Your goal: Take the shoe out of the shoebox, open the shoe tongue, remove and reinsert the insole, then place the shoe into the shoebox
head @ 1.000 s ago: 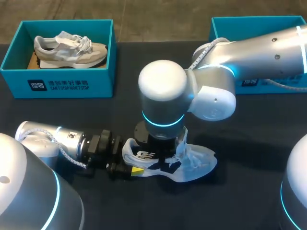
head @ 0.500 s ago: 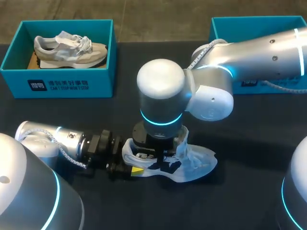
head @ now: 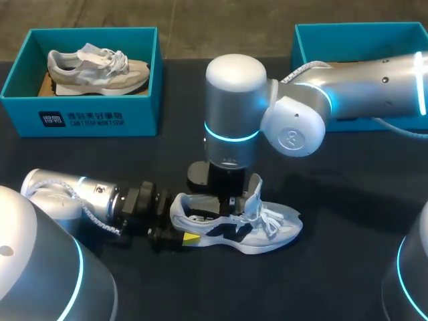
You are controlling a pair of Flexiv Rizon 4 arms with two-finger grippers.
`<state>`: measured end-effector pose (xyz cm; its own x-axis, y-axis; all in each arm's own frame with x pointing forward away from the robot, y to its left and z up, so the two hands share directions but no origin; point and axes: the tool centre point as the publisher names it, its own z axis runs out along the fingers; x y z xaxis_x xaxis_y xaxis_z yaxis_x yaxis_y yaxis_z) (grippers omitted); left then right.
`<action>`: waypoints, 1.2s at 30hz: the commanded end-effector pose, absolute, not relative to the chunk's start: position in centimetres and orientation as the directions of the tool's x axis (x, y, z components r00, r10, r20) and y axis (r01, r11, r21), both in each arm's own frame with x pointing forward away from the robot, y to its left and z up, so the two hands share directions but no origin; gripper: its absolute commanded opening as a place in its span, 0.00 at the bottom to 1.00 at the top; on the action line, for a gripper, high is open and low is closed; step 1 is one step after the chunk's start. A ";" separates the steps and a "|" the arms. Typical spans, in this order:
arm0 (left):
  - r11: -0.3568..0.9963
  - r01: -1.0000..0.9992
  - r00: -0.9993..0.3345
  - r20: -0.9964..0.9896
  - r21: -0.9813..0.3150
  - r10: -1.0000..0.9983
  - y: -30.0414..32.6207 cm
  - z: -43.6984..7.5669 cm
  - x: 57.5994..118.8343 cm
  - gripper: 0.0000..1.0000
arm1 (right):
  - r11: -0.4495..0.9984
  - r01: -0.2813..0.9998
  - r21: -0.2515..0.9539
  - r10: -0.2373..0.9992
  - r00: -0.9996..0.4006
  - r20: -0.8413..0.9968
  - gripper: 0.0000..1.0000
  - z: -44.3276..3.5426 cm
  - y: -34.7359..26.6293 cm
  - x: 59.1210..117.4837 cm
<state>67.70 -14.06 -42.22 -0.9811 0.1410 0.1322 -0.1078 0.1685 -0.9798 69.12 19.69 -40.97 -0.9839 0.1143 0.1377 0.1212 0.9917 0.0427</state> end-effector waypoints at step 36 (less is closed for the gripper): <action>0.169 -0.108 -0.981 0.133 -0.980 0.140 -14.1 -42.2 67.7 0.00 | 0.953 0.089 0.290 0.119 -0.989 -0.088 0.00 -38.0 16.1 67.3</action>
<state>67.65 -14.10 -42.15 -0.9811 0.1420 0.1317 -0.1073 0.1675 -0.9800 68.20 17.81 -38.97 -0.9920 0.1123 -0.0568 0.0963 0.9678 0.2326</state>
